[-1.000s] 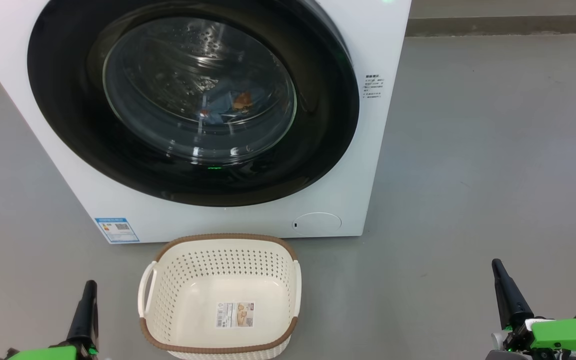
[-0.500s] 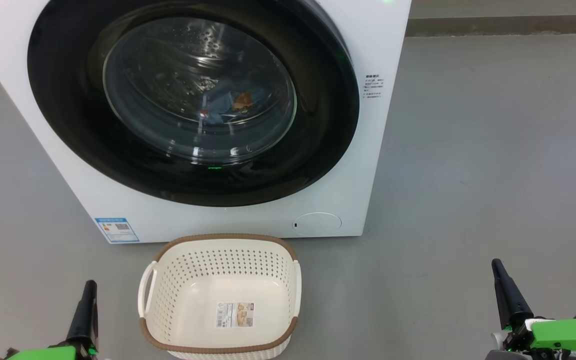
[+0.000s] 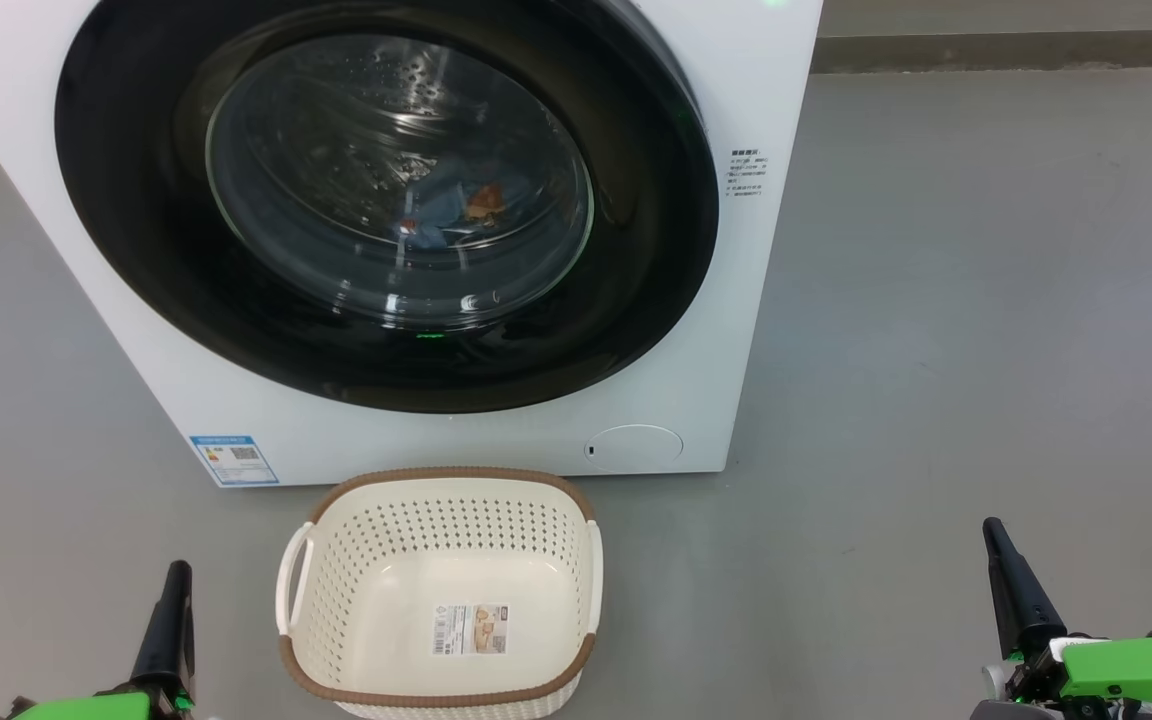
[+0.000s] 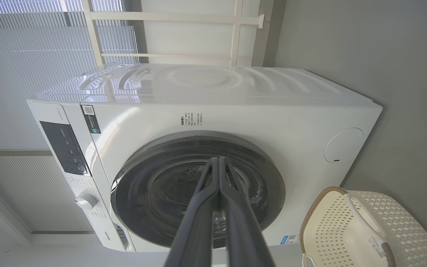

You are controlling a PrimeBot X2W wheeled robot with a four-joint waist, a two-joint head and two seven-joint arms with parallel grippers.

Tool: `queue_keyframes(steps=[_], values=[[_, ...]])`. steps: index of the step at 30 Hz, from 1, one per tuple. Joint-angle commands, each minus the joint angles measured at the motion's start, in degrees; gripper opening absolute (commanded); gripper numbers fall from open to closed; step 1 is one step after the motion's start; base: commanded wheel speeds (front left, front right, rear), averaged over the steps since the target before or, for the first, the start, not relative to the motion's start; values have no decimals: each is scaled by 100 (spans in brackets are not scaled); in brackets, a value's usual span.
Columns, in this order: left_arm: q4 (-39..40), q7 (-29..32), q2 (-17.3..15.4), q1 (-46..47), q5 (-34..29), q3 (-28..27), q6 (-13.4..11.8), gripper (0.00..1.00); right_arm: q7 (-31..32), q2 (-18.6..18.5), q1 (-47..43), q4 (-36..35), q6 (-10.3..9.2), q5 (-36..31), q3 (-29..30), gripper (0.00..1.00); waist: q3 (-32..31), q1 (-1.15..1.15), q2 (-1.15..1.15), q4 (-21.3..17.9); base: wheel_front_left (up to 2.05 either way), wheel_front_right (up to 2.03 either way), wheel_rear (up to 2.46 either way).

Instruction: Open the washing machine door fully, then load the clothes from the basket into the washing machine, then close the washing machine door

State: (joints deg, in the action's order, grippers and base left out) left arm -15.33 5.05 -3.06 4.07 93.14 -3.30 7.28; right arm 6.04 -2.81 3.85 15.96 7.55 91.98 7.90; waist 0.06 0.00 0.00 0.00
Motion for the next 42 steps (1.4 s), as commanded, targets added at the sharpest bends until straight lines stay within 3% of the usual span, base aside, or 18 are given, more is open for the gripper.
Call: queue_keyframes(steps=[1, 42], values=[[106, 32, -87, 232, 20, -183, 21, 0, 46, -12, 265, -167, -6, 16, -135, 0, 0, 0, 0, 0, 0, 0, 0], [106, 62, -60, 235, -12, -220, 21, 0, 48, -10, 265, -167, -6, 14, -133, 0, 0, 0, 0, 0, 0, 0, 0]])
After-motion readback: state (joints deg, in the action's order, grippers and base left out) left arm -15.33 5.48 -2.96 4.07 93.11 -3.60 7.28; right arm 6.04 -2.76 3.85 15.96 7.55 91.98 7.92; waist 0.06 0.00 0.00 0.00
